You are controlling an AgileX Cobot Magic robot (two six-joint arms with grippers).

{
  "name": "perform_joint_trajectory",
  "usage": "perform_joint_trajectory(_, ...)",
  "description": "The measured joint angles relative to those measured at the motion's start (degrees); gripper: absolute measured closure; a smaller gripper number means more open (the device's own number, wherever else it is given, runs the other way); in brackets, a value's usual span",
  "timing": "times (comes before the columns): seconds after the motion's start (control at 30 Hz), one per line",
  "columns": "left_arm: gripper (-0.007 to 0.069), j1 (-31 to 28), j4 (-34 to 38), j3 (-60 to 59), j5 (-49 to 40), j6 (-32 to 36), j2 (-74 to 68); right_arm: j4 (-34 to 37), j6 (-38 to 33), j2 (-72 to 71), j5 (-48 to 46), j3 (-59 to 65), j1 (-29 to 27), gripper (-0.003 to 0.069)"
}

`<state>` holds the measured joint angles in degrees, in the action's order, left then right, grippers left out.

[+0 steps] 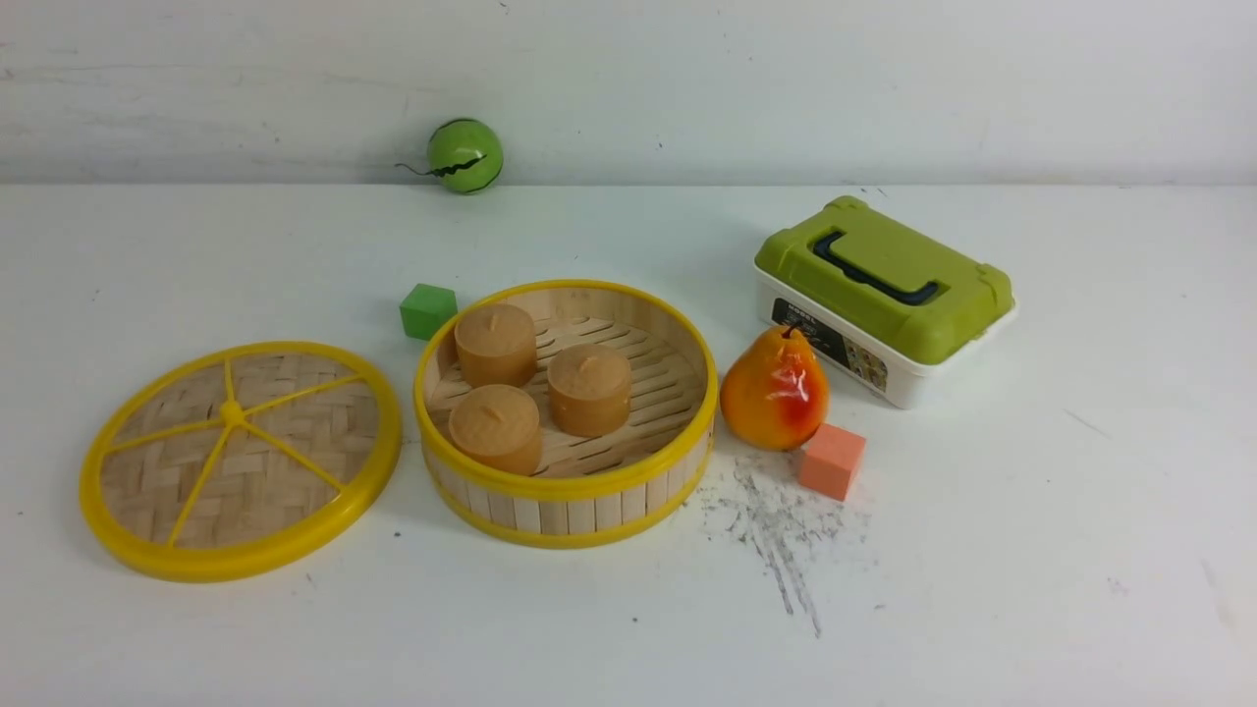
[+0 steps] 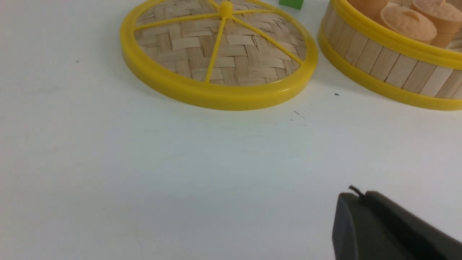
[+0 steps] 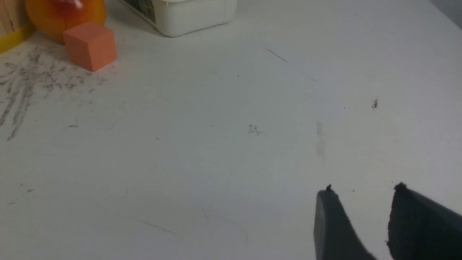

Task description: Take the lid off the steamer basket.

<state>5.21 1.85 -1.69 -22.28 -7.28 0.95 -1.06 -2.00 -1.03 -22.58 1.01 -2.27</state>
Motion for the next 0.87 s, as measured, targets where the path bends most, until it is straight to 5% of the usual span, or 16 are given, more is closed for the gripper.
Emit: perform_joint_trajectory(0.87,0.0605,0.0,0.0,0.0,0.0,0.0,0.0,0.0,0.0,0.0,0.0,0.0,0.0,0.0419)
